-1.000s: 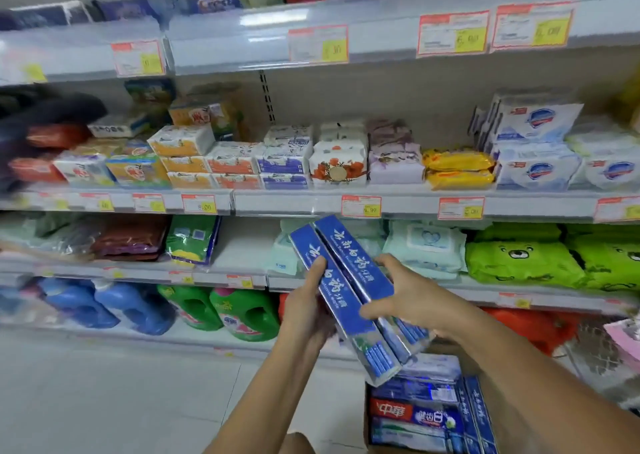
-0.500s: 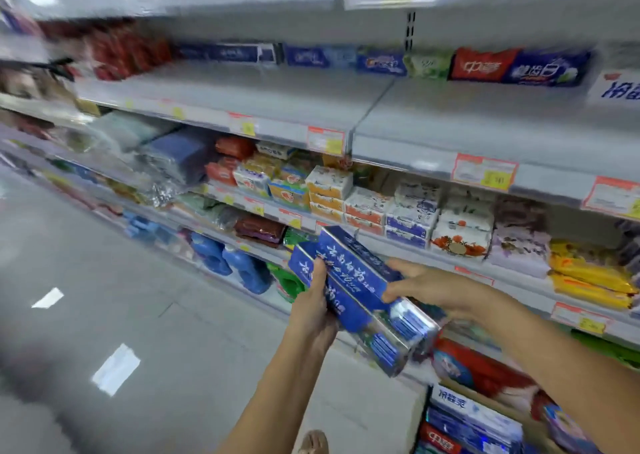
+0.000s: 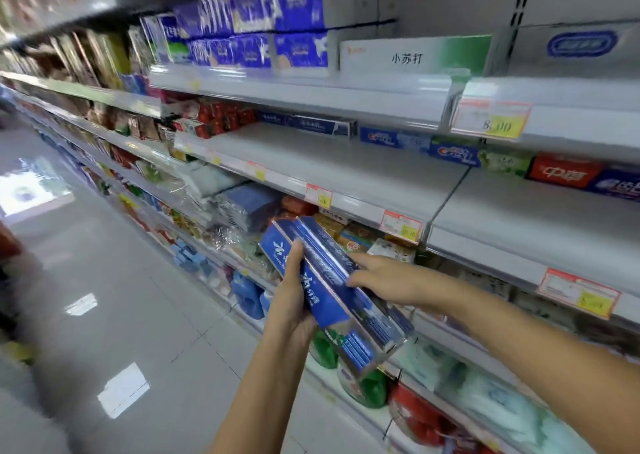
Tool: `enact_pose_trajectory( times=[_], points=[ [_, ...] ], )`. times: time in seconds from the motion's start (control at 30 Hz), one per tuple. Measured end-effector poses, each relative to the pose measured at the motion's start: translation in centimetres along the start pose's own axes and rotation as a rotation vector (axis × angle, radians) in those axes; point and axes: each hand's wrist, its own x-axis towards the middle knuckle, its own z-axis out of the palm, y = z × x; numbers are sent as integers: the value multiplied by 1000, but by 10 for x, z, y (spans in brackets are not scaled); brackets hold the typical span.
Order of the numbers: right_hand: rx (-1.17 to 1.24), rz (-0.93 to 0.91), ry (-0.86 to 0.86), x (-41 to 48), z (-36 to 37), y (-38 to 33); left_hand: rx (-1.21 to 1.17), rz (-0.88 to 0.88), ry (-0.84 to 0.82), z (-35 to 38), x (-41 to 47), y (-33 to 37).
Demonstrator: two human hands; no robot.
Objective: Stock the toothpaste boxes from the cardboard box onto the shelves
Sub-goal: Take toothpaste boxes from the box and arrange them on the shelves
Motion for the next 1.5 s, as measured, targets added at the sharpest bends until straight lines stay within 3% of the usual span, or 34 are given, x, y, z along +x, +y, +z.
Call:
enact_pose_trajectory(
  times=[0.1,0.23,0.37,0.6,0.87,1.03,1.13,1.2,1.33,1.43,1.5],
  points=[
    [89,-88,15,15,-4,-28,-73,26,-26,-3,19,26],
    [-5,-130,53,46,-7,-49,-112,31,-35,-5,45,49],
    [-179,-56,94,86,-10,-68,-148,15,-51,-13,72,71],
    [-203,-65,159,127,-19,-90,-267,89,16,-42,129,121],
    [-247,-3,264,167,-24,-107,-290,68,-83,-47,181,154],
    [-50,-12,407,193,-59,-108,-182,26,-112,-27,221,176],
    [101,25,488,221,-85,-94,-100,86,-148,-15,250,190],
    [178,53,546,242,-100,-86,100,205,-144,-10,271,194],
    [205,97,635,282,-120,-65,1065,613,-34,-14,312,197],
    [67,172,657,305,-126,-45,1640,555,-91,-20,336,192],
    [-27,177,697,319,-128,-31,1811,498,-135,-22,350,188]
  ],
)
